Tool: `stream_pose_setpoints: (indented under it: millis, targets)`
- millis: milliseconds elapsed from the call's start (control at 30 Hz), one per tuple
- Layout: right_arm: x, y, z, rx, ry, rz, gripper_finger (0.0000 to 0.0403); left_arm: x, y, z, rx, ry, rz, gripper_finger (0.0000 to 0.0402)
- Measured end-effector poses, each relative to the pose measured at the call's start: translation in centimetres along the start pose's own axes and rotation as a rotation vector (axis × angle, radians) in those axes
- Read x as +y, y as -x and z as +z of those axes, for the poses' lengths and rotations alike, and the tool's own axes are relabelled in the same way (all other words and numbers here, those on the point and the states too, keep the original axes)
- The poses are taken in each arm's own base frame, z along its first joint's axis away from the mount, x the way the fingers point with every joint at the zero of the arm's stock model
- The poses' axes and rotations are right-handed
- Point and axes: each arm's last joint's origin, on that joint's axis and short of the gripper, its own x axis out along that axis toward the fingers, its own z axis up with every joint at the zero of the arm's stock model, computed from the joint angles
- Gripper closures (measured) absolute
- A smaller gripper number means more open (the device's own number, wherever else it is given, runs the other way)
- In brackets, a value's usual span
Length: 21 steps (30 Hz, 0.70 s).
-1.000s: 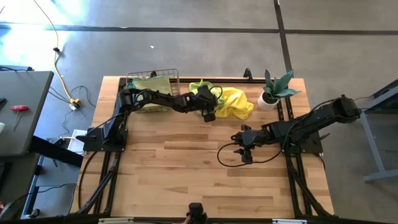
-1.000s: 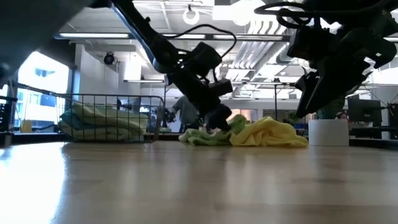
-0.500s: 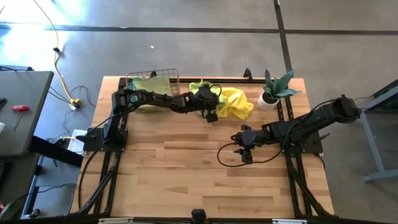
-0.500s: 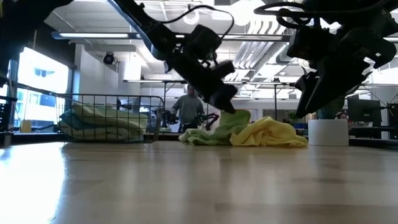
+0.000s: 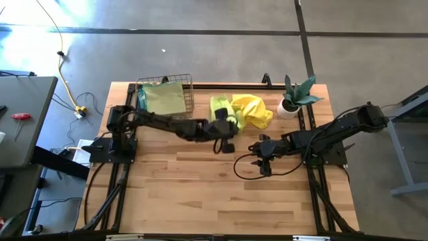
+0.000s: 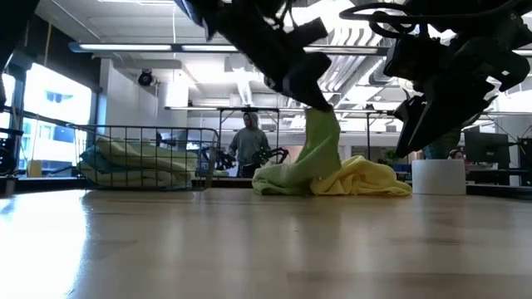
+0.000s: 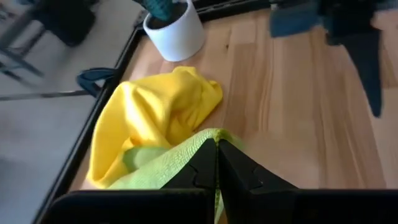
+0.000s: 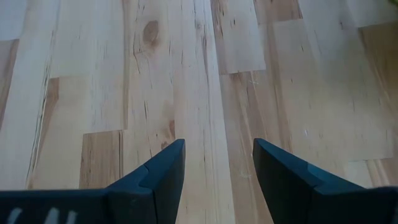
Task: Fold microfiber towels
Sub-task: Fold the light green towel
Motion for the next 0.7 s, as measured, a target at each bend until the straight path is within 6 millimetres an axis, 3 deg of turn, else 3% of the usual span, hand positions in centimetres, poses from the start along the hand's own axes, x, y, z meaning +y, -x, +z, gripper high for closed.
stream_pose_setpoints:
  millis: [233,467,700]
  targets:
    - [0.0,0.0,0.0,0.001,-0.005,0.0,0.0221,-3.4,3.0,1.0,0.006,-0.067,0.136,0.0401]
    - [0.1,0.0,-0.1,0.028,-0.282,0.046,0.0221,-6.3,4.8,1.1,0.001,-0.059,0.158,0.0401]
    - [0.1,0.0,0.0,0.029,-0.366,0.045,0.0221,-8.9,6.4,0.2,0.052,0.001,0.1,0.0402]
